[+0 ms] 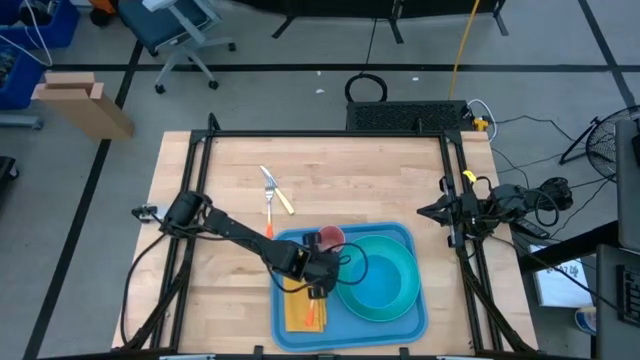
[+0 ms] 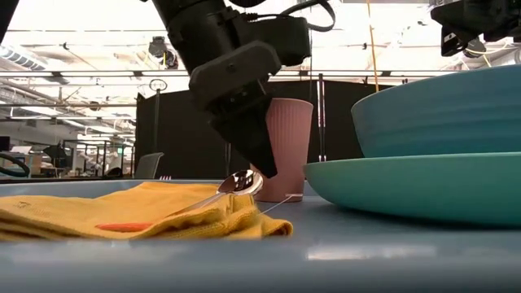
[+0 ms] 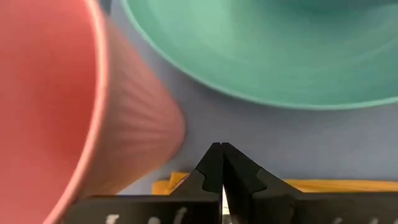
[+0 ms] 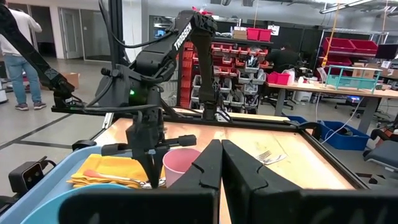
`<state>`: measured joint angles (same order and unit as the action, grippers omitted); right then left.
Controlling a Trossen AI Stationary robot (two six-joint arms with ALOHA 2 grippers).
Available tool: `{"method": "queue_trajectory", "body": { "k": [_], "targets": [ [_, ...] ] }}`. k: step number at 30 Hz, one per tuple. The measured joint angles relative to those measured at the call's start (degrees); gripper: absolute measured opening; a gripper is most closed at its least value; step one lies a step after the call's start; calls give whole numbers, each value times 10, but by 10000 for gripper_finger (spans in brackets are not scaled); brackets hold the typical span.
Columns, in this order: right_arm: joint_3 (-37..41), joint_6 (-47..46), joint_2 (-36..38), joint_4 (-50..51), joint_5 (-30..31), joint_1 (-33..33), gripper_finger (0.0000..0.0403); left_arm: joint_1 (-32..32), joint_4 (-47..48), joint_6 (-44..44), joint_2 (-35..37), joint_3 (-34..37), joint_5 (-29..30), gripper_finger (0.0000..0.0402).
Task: Set up tray
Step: Put the orange spoon on the yellow napkin on the blue serving tray, then put the orange fork on the yellow napkin on the blue serving tray
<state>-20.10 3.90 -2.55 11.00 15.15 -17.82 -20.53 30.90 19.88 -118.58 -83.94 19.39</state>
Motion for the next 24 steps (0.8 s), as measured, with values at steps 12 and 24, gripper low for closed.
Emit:
{"method": "queue_trajectory", "body": {
  "k": [12,24],
  "targets": [
    [0,-2,0,1,0,0,0,-3,28,27,-8,0,16,0],
    [0,0,0,5,0,0,0,-38,68,-16,16,-30,48,0]
  ]
}}
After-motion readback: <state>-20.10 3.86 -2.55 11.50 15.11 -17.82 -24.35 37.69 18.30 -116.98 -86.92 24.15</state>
